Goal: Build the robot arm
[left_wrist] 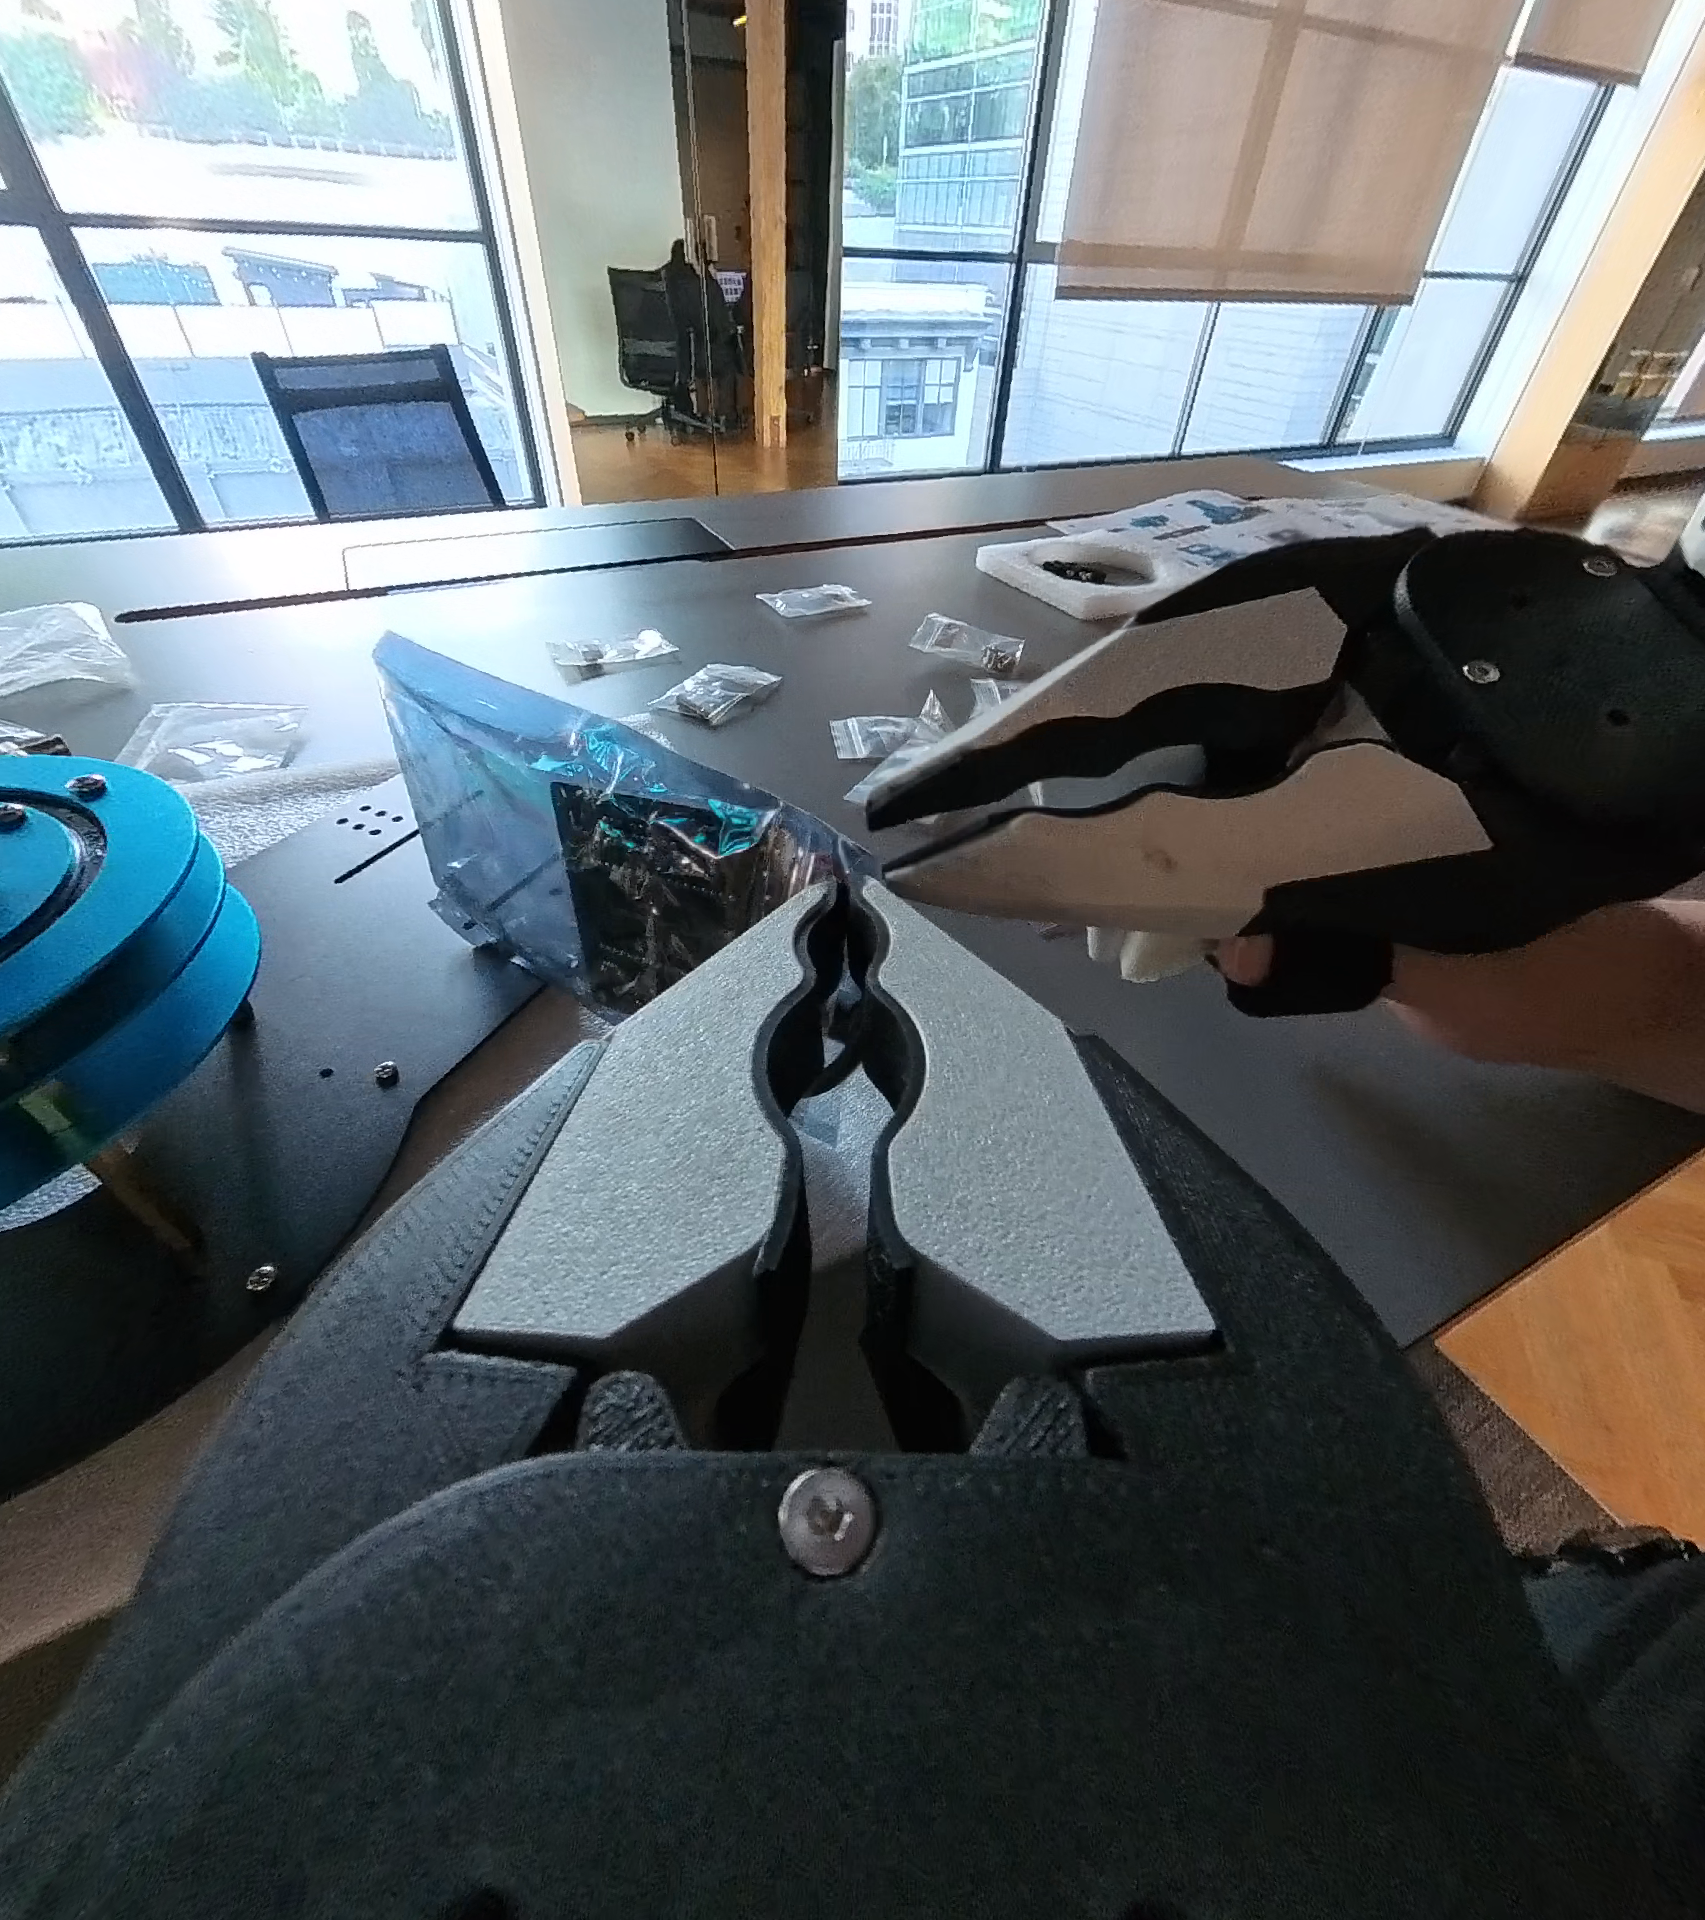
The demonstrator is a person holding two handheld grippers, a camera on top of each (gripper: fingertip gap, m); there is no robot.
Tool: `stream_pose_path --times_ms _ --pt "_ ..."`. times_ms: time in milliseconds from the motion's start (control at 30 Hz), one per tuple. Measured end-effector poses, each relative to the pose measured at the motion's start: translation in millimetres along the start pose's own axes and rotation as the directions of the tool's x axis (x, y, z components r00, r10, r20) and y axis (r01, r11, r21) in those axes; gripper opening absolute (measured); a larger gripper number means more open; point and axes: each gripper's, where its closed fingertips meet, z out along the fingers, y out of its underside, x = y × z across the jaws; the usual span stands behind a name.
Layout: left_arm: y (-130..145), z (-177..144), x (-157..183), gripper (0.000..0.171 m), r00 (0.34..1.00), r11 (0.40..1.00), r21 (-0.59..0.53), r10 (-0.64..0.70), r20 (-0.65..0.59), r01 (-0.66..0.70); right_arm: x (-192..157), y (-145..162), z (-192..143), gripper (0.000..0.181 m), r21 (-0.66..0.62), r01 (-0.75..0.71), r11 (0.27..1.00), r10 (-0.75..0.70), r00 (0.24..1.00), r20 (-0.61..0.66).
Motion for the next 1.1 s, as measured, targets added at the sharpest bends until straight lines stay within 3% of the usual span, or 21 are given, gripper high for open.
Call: stream_pose_path --times_ms 333,733,867,933,1100 --pt "-1 -4 -2 0.000 1.000 1.000 0.029 -0.007 -0.003 0.007 -4 -1 5 0.000 -0.032 0.133 0.991 -0.134 0.991 -0.032" --pt "5 -4 -1 0.000 0.998 0.998 -0.015 0.054 0.023 -0.054 -2 4 1 0.000 -0.057 0.067 0.996 -0.068 0.998 -0.007" --pt "2 -3 2 0.000 0.997 0.997 -0.024 0.080 -0.003 -0.080 -2 4 0 0.000 -0.053 0.217 0.975 -0.218 0.975 -0.029" --pt "0 -3 6 0.000 0.996 0.996 -0.020 0.084 -0.030 -0.085 2 2 0 0.013 -0.064 0.314 0.947 -0.318 0.945 -0.076" --pt "1 -3 9 0.000 0.994 0.995 -0.023 0.093 -0.057 -0.094 -4 0 0 0.002 -0.035 0.330 0.943 -0.332 0.943 -0.035"
